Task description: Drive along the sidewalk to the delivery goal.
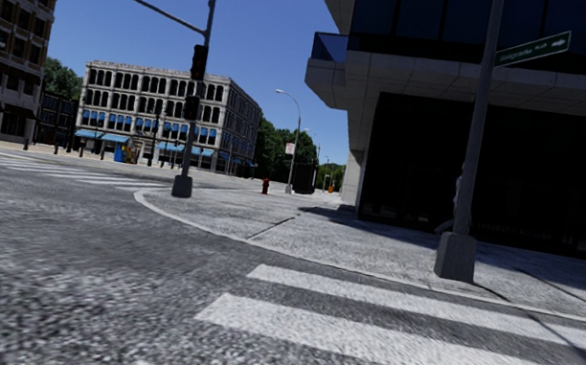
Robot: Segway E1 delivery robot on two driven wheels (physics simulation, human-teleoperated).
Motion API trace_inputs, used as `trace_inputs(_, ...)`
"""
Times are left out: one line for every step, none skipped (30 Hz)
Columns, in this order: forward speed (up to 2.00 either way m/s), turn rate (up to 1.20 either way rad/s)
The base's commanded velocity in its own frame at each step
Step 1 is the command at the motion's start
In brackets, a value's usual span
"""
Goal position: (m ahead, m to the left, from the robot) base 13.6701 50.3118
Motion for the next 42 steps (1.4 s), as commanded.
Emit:
trace_inputs(1.49,0.0)
trace_inputs(1.49,0.0)
trace_inputs(1.49,0.0)
trace_inputs(1.49,0.0)
trace_inputs(1.49,0.0)
trace_inputs(1.49,0.0)
trace_inputs(1.49,0.0)
trace_inputs(1.49,0.0)
trace_inputs(1.49,0.0)
trace_inputs(1.49,0.0)
trace_inputs(1.49,0.0)
trace_inputs(1.49,0.0)
trace_inputs(1.49,0.0)
trace_inputs(1.49,0.0)
trace_inputs(1.49,0.0)
trace_inputs(1.49,0.0)
trace_inputs(1.49,0.0)
trace_inputs(1.49,0.0)
trace_inputs(1.49,0.0)
trace_inputs(1.49,0.0)
trace_inputs(1.49,0.0)
trace_inputs(1.49,0.0)
trace_inputs(1.49,0.0)
trace_inputs(1.49,0.0)
trace_inputs(1.49,0.0)
trace_inputs(1.49,0.0)
trace_inputs(1.49,0.0)
trace_inputs(1.49,0.0)
trace_inputs(1.49,0.0)
trace_inputs(1.49,0.0)
trace_inputs(1.49,0.0)
trace_inputs(1.49,0.0)
trace_inputs(1.49,0.0)
trace_inputs(1.49,-0.28)
trace_inputs(1.49,-0.81)
trace_inputs(1.49,-0.97)
trace_inputs(1.49,-0.97)
trace_inputs(1.49,-1.0)
trace_inputs(1.49,-0.89)
trace_inputs(1.49,-0.38)
trace_inputs(1.49,-0.01)
trace_inputs(1.49,-0.05)
